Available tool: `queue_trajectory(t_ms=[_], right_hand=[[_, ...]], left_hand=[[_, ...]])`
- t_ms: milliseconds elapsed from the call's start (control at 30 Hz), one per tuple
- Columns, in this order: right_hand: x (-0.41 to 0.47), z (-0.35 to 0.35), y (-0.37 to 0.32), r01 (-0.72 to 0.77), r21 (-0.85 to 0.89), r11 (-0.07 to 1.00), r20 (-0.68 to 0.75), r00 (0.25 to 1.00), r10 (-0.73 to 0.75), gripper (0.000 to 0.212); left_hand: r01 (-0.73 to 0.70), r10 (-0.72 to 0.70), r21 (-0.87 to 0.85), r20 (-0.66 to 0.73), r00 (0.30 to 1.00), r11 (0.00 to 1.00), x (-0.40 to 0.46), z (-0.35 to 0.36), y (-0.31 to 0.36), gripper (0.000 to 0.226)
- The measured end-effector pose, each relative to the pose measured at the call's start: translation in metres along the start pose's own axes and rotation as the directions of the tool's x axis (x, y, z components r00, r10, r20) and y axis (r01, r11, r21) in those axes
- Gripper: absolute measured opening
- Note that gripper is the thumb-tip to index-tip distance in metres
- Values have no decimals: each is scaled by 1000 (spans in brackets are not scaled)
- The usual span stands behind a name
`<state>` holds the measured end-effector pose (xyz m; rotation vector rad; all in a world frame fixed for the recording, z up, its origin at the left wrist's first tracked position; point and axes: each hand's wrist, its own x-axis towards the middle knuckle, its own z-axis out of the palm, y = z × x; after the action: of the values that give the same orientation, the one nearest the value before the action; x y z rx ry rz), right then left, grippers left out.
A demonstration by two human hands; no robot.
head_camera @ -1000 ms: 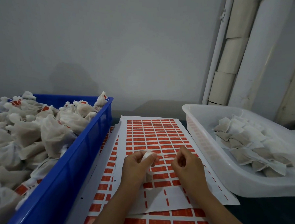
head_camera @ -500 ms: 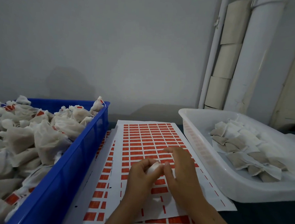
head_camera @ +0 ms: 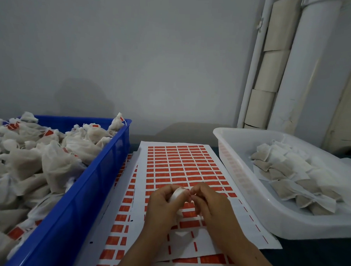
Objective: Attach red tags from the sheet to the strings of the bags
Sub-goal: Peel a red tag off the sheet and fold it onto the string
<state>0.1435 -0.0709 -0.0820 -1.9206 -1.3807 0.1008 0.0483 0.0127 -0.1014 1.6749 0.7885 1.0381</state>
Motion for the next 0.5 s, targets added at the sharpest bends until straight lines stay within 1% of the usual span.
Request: queue_trajectory(t_ms=[33, 100, 200, 233, 300, 433, 500], right_hand=[[0, 1, 2, 16, -25, 1000, -7, 1000, -16, 15], [0, 4, 5, 54, -71, 996, -55, 997, -58, 2], [-1, 6, 7, 61, -100, 993, -144, 987, -75, 25], [-1, 7, 8, 52, -93, 994, -170, 983, -67, 30], [0, 8, 9, 36, -73, 997, -222, 974, -52, 33], [2, 6, 15, 3, -9, 1000, -299, 954, -6, 23], [0, 8, 17, 4, -13, 1000, -273, 962, -7, 16]], left_hand=[[1, -1, -6, 5, 1000, 1000, 0, 0, 0, 4], [9, -8, -21, 30, 1000, 1000, 0, 0, 1, 2], [18, -15, -43, 73, 997, 999, -1, 1, 2, 2], [15, -11, -51, 90, 996, 999, 0, 1, 2, 2], [19, -11, -51, 150, 989, 999, 1, -1, 2, 3], [49, -68, 73, 286, 956, 996, 2, -6, 2, 15], [98, -107, 45, 293, 950, 994, 2, -7, 4, 19]])
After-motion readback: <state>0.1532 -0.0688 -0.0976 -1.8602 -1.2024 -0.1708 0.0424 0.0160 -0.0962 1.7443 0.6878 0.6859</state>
